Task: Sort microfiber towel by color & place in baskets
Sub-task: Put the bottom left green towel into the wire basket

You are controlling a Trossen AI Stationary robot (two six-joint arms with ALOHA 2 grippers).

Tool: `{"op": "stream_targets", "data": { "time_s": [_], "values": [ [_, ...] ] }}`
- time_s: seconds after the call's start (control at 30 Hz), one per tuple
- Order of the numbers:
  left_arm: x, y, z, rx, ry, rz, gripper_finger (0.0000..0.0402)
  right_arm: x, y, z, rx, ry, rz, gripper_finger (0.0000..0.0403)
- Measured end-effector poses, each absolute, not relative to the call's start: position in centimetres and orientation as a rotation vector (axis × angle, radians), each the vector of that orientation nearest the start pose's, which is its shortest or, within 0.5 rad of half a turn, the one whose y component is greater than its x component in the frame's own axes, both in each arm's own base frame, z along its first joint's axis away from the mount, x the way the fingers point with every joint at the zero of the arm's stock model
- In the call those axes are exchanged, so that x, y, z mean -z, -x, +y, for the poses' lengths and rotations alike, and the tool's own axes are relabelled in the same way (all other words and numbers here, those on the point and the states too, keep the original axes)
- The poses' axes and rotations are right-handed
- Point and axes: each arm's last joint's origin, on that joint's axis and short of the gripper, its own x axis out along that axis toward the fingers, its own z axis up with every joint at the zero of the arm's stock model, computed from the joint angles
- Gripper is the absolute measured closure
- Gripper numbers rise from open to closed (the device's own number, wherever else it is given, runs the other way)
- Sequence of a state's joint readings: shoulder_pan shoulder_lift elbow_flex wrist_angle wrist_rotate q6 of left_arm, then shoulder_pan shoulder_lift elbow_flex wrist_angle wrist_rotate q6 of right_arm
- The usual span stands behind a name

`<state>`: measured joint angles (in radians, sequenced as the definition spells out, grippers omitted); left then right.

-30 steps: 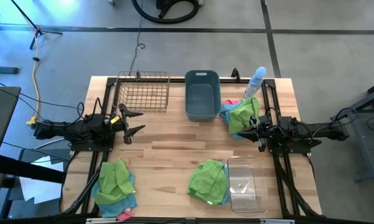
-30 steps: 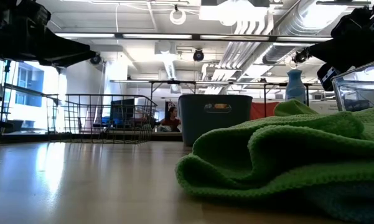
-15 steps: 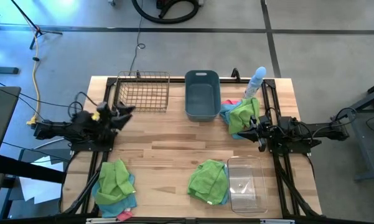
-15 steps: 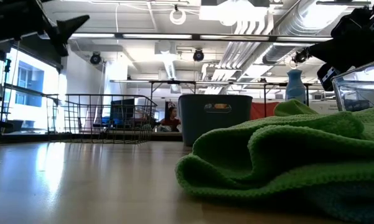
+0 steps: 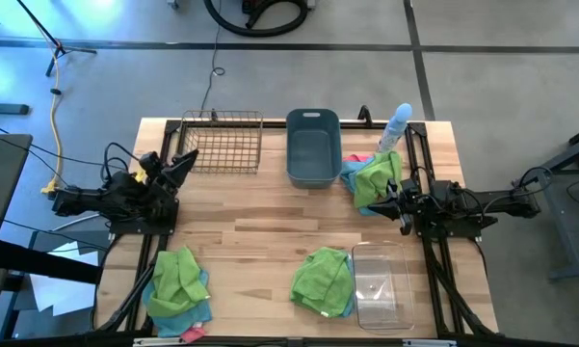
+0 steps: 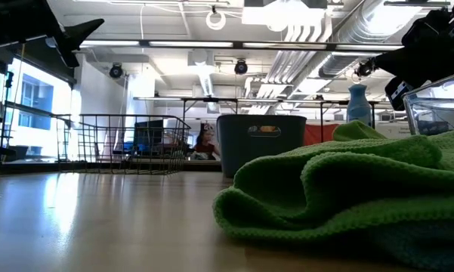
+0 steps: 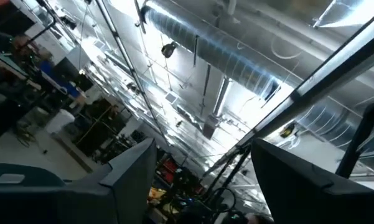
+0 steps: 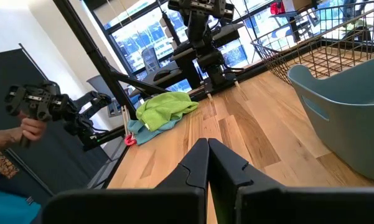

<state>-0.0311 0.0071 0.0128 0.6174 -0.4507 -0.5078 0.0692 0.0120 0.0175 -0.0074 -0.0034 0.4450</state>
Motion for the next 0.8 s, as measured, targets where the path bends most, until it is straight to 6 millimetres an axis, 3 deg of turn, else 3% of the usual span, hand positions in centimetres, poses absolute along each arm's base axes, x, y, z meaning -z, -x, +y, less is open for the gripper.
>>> {"op": "stream_targets", "data": {
  "time_s": [0.6, 0.8],
  "values": [
    [-22.31, -7.51, 1.17, -0.259, 0.737, -0.757, 0.0151, -16.78, -9.72, 0.69, -0.071, -0.445, 0.018, 0.0402],
    [-21.77, -8.38, 1.09, -0.251, 0.779, -0.670, 0.0151, -16.78, -9.71, 0.68, -0.071, -0.445, 0.018, 0.0402]
  ]
}}
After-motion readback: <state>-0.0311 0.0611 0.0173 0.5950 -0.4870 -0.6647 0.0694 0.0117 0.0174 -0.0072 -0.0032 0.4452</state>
